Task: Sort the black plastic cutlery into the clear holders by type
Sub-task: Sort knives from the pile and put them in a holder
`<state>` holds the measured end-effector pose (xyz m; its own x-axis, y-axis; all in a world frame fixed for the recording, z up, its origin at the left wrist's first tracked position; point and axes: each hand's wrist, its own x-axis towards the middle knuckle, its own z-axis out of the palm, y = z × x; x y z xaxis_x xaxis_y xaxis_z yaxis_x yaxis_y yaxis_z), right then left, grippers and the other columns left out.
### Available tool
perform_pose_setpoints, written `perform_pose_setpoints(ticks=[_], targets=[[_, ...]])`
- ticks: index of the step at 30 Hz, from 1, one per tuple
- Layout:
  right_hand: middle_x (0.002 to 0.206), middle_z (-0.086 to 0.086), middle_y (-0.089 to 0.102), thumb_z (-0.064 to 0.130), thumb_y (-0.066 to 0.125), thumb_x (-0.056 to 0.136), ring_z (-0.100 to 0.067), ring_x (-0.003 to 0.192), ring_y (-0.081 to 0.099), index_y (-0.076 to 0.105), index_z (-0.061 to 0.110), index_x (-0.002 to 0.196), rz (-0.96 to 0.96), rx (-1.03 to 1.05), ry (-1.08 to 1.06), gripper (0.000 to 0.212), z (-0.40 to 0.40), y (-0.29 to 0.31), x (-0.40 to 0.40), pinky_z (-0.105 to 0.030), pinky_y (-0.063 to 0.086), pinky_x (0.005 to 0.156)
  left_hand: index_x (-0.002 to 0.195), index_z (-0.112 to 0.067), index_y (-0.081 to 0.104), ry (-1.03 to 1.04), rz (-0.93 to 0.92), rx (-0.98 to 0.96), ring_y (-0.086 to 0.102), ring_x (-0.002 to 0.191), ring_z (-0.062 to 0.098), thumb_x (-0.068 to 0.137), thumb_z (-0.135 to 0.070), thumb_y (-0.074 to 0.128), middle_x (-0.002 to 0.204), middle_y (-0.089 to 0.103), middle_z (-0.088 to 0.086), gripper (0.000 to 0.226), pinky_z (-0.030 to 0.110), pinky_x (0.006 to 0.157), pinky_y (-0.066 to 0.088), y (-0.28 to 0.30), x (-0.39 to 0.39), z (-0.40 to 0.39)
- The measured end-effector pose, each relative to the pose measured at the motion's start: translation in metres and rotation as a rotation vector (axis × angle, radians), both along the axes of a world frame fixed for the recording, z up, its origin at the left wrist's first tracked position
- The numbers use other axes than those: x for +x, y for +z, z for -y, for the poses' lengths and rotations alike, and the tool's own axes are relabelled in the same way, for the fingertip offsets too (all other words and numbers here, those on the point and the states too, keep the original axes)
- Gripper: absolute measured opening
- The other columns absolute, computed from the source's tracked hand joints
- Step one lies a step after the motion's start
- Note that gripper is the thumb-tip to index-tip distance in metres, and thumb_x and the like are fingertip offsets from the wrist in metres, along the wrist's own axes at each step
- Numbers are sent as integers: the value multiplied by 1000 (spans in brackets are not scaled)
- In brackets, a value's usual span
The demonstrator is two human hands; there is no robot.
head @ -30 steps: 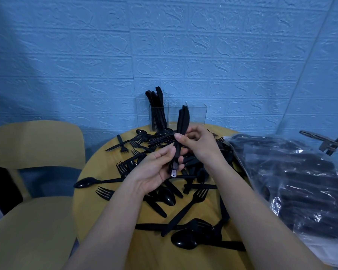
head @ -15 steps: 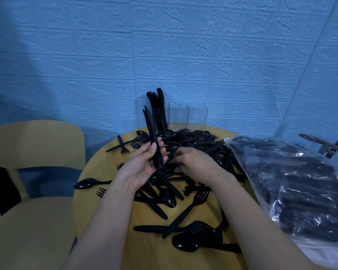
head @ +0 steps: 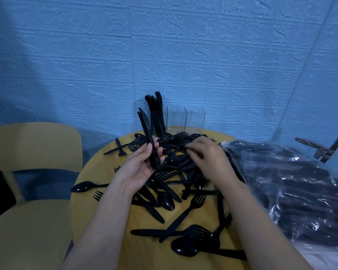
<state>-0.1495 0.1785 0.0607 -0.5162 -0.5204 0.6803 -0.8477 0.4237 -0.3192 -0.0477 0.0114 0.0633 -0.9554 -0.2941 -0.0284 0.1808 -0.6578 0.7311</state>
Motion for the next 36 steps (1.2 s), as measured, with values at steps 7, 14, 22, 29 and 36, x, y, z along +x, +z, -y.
perform_pose_setpoints(ticks=[7, 14, 22, 29, 36], targets=[[73, 9, 68, 9, 64, 88, -15, 79, 70, 63, 23, 87, 517, -879, 4, 14, -8, 24, 10, -32, 55, 81, 103, -5, 65, -46, 69, -38, 71, 72, 13, 95, -5, 47, 81, 71, 3, 20, 26, 62, 59, -1, 0, -9], [86, 2, 72, 5, 61, 90, -17, 87, 71, 65, 23, 99, 396, -825, 126, 20, 1, 19, 24, -33, 54, 85, 105, -3, 65, -28, 87, -35, 71, 73, 14, 94, -4, 51, 87, 71, 6, 18, 27, 63, 59, -3, -2, -10], [80, 9, 73, 4, 67, 86, -3, 82, 69, 70, 15, 92, 418, -589, 136, 12, 24, 1, 43, -14, 51, 76, 106, -5, 65, 56, 41, -14, 72, 80, 17, 93, -5, 52, 90, 73, 6, 18, 28, 66, 60, -5, -5, -10], [73, -3, 72, 1, 61, 88, -17, 76, 71, 64, 5, 87, 1004, -974, 179, 6, 29, 12, 46, -23, 57, 69, 104, -6, 64, 127, 32, -4, 72, 77, 16, 95, -6, 49, 88, 73, 5, 18, 28, 66, 59, -8, -8, -8], [68, 0, 67, 10, 66, 87, -8, 66, 61, 67, 6, 85, 1174, -757, 159, 4, 39, 0, 48, -19, 50, 58, 102, -10, 66, 154, 55, -135, 69, 84, 16, 96, -7, 48, 94, 72, 7, 19, 26, 69, 57, -9, -8, -10]])
